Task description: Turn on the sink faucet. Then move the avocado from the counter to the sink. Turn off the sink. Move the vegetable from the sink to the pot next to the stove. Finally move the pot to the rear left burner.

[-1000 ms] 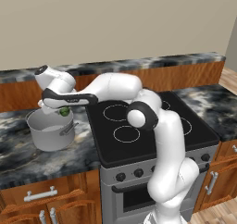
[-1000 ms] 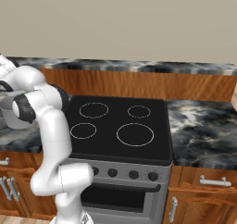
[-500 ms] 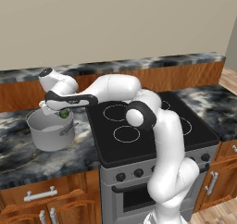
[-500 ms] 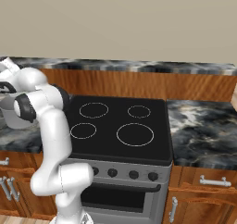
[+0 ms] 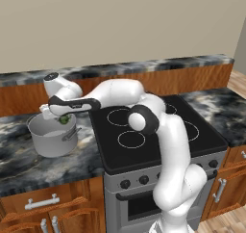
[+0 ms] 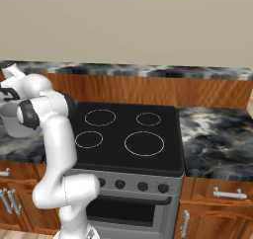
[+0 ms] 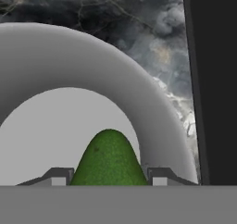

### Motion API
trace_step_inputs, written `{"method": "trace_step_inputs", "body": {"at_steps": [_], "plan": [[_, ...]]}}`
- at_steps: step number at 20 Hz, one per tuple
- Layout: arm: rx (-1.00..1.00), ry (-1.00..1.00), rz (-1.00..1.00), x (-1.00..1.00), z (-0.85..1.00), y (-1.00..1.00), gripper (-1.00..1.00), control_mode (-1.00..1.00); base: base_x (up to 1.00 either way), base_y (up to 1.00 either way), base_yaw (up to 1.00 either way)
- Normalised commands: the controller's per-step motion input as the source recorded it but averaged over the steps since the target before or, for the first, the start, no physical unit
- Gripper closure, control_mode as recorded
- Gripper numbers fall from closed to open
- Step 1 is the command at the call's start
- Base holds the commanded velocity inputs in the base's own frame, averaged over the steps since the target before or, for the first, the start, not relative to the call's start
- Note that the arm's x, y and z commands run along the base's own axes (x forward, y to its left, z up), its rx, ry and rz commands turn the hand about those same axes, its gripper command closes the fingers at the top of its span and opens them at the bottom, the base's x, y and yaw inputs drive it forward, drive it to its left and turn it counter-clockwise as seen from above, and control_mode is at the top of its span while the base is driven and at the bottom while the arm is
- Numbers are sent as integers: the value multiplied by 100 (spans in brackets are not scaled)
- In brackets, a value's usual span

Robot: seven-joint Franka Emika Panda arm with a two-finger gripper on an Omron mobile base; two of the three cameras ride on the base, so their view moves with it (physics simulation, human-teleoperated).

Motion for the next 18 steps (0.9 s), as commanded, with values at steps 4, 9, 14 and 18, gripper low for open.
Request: {"method": "trace_step_inputs", "body": {"at_steps": [4, 9, 14, 18], "plan": [[1, 12, 0, 13, -1, 28, 100, -100, 0, 0, 0], [0, 20, 0, 17, -10, 33, 100, -100, 0, 0, 0], [0, 19, 0, 19, -11, 25, 100, -100, 0, 0, 0], [0, 13, 0, 14, -10, 18, 100, -100, 0, 0, 0]]}}
